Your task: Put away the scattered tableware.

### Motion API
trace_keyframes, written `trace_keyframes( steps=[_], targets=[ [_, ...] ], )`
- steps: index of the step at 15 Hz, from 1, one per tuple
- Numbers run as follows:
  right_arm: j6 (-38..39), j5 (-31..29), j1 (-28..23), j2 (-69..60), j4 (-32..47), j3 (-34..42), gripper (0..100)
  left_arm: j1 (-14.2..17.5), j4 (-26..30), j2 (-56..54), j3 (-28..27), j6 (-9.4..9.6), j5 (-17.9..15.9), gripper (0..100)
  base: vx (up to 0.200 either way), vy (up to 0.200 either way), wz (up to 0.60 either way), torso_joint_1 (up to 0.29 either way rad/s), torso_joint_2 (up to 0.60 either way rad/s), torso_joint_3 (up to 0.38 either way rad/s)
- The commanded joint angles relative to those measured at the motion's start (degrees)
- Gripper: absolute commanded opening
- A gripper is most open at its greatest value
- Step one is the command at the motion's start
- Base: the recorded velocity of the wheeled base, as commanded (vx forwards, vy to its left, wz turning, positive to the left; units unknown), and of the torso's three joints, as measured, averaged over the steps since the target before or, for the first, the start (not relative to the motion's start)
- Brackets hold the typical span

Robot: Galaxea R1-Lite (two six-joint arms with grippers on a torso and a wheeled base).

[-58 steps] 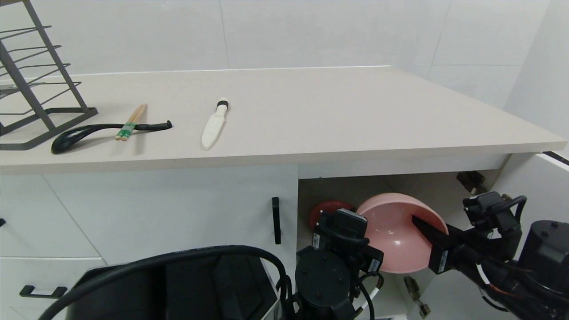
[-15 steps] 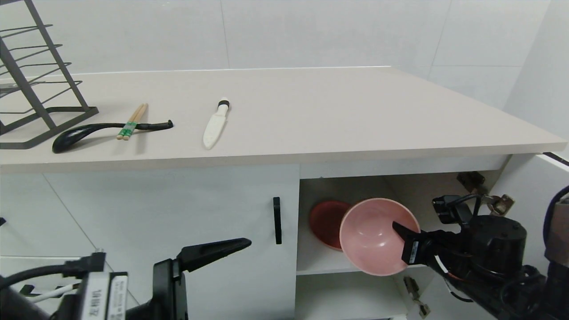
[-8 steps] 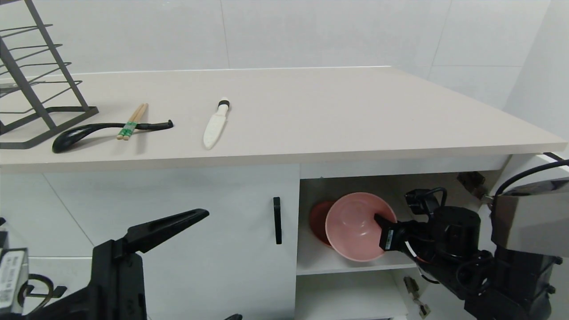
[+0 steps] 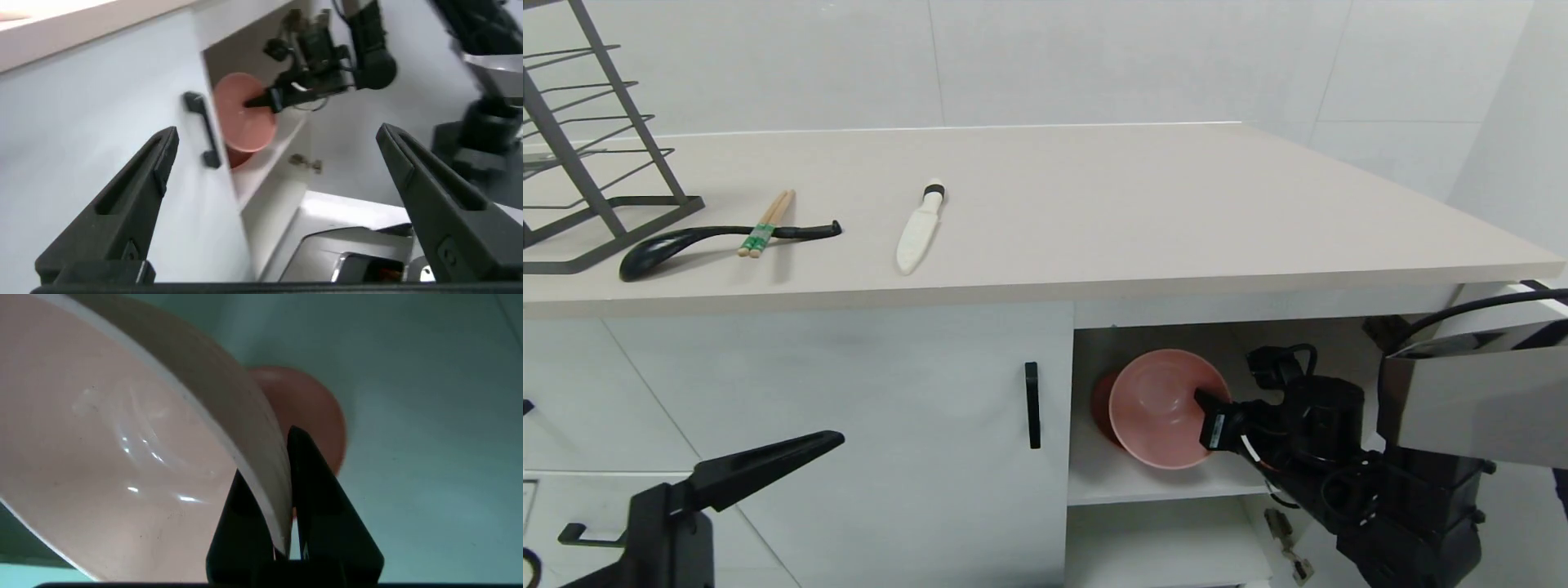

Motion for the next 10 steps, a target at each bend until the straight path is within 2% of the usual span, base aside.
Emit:
trace_keyframes(
  steps=[1,4,6,7,8,9,10],
  targets=[
    [0.0,0.0,-0.1,1.8,-0.1,-1.2,0,5.0,2.5,-6.5,0.0,-0.01,0.0,100,0.000,0.000,0.00,0.000,0.00,0.000],
    [0.0,0.0,-0.3,3.7,-0.1,-3.2,0,10.8,5.4,-11.6,0.0,-0.01,0.1,100,0.000,0.000,0.00,0.000,0.00,0.000],
    [0.1,0.0,-0.4,4.2,-0.1,-3.3,0,13.6,8.3,-16.7,0.0,-0.18,0.1,100,0.000,0.000,0.00,0.000,0.00,0.000],
    [0.1,0.2,-0.6,4.4,-0.1,-3.4,0,16.1,10.4,-22.0,0.0,-1.94,0.1,100,0.000,0.000,0.00,0.000,0.00,0.000],
    [0.0,0.4,-0.6,4.5,-0.1,-3.5,0,17.2,11.5,-23.9,0.0,-2.99,0.1,100,0.000,0.000,0.00,0.000,0.00,0.000],
    [0.2,0.5,-0.8,4.8,-0.1,-4.3,0,19.8,15.7,-28.8,0.0,-4.40,0.1,100,0.000,0.000,0.00,0.000,0.00,0.000],
    [0.1,0.8,-1.3,5.2,-0.1,-4.5,0,21.5,20.3,-32.6,0.0,-4.49,0.1,100,0.000,0.000,0.00,0.000,0.00,0.000]
  ],
)
